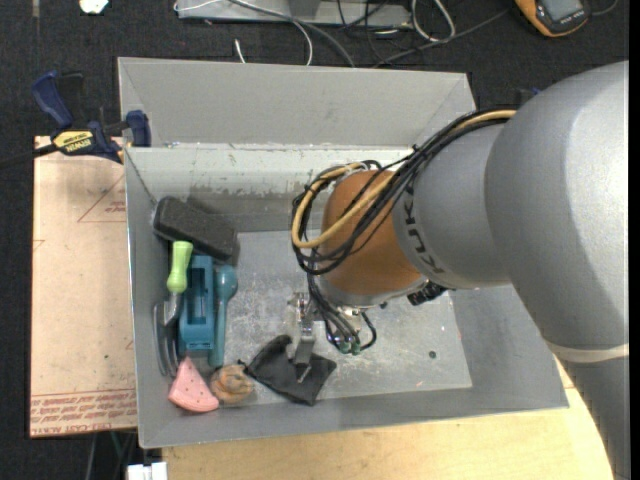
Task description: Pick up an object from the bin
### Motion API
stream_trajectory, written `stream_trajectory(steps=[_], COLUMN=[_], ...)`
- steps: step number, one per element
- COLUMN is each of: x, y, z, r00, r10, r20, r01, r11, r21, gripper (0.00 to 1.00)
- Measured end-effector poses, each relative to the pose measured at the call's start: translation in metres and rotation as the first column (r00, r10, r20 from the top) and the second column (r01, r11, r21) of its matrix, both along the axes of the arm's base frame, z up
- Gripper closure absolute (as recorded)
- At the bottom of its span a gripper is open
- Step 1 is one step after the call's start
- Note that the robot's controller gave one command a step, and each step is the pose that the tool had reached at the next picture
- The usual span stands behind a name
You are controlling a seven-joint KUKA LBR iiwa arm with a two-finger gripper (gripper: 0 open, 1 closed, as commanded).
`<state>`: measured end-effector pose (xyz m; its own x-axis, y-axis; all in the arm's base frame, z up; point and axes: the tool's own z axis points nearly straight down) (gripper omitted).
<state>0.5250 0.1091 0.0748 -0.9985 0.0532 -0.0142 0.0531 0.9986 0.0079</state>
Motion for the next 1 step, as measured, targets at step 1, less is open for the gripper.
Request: stream_trajectory(steps=[1], x=[-0.0048], y=[0.0059], z=[0.0010], r00=[0.996], r10=[0.085], r20=[0.002], r01=[-0.085], r11=[0.996], r21=[-0.002], gripper=[1.00])
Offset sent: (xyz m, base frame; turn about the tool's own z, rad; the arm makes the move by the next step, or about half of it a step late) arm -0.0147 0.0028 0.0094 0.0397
